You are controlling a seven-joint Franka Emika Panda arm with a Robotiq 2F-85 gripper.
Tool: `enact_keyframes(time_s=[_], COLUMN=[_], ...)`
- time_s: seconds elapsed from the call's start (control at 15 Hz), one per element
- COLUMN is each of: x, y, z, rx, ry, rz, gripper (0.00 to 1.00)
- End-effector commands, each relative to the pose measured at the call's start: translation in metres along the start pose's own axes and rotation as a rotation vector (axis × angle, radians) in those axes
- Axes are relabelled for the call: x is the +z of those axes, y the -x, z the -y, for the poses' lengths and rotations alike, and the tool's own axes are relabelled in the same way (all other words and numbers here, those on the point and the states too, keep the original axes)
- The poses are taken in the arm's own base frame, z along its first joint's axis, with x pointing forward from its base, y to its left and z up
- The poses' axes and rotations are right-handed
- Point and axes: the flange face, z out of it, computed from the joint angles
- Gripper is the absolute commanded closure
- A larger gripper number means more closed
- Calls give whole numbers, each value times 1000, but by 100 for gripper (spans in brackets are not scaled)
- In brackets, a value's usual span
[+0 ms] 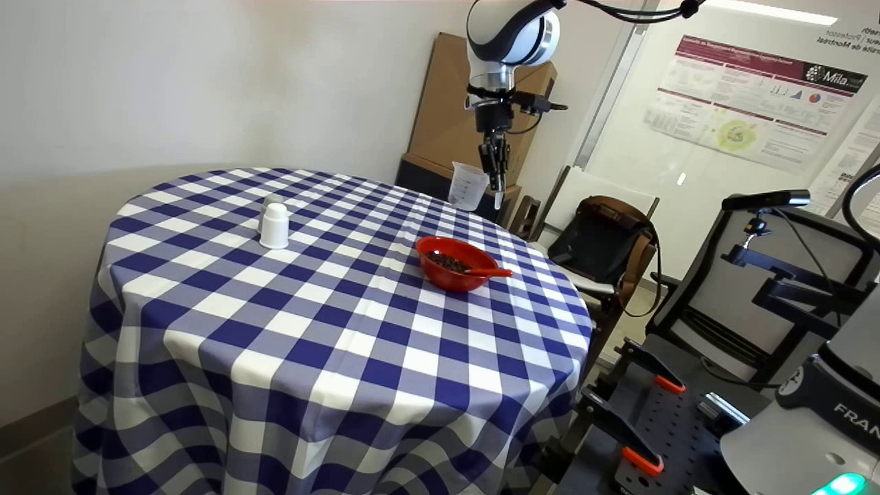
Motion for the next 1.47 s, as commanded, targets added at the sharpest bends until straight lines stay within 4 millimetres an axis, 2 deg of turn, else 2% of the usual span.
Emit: enact_keyframes(time_s=[0.0,0.33,0.73,1.4], x=[11,36,65,117], y=[-4,5,19,15], z=[-11,-29,-41,-31], rx=[44,85,94,55], ry=[-50,-63,-59,-97], rz=[-128,-153,-85,10], gripper=[90,90,90,90])
